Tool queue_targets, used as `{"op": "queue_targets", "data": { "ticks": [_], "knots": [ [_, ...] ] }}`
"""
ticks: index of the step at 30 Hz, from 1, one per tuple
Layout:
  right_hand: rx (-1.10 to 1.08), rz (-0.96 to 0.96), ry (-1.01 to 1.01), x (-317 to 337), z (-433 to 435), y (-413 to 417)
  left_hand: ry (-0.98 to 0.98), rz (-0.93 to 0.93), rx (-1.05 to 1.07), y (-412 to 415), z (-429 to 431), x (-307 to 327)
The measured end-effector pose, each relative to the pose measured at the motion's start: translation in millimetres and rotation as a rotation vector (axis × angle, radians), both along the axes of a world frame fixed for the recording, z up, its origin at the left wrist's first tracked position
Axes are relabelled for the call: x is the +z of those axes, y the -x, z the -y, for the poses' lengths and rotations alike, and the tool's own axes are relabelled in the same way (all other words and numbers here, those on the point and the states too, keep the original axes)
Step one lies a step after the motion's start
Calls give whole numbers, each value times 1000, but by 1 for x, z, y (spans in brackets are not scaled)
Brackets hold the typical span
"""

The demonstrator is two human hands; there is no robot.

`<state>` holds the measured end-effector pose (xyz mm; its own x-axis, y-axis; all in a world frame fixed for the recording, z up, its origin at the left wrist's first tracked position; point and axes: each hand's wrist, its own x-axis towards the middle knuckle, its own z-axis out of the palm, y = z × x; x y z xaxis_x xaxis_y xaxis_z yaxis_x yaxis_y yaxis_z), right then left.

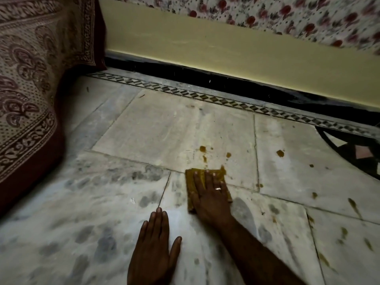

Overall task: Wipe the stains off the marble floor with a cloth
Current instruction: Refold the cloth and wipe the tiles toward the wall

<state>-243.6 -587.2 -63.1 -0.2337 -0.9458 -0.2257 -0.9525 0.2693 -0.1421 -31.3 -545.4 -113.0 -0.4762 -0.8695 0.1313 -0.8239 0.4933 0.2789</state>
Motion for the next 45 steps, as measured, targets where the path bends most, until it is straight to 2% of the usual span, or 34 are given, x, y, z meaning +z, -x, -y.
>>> {"op": "queue_targets", "data": {
  "ticks": [2,6,8,11,15,19,22,25,28,30,33,37,41,43,45],
  "knots": [
    [27,16,4,-1,3,-15,18,-7,1,0,1,-1],
    [302,-92,239,-2,-36,-39,84,-37,-10,-2,1,-2],
    [385,-112,224,-6,-69,-40,109,-46,-27,-4,0,-1],
    [301,-44,240,-11,-120,-25,76,-36,-41,-6,1,3],
    [191,-45,178,-10,-158,30,4,-4,-37,-5,0,7],
    [41,-100,157,-22,-120,59,-10,56,-56,-5,-1,7],
    [-57,-28,125,-16,-70,41,6,69,-68,-2,-2,5],
    [22,-65,193,-16,-57,9,64,65,-86,-5,-1,1],
    [227,-101,320,-18,-106,-9,143,75,-115,-7,-1,-5],
    [267,-103,366,-16,-149,-5,114,88,-83,-5,-1,-5],
    [199,-81,342,-12,-209,17,39,131,-62,-4,-1,-3],
    [-1,-168,400,-16,-255,82,-94,131,-35,6,-18,1],
    [-265,-187,281,-21,-217,122,-146,141,-102,46,-42,6],
    [-308,-153,249,-19,-184,123,-190,121,-153,74,-51,10],
    [-261,-147,251,-20,-168,117,-186,109,-219,102,-54,8]
  ]
}}
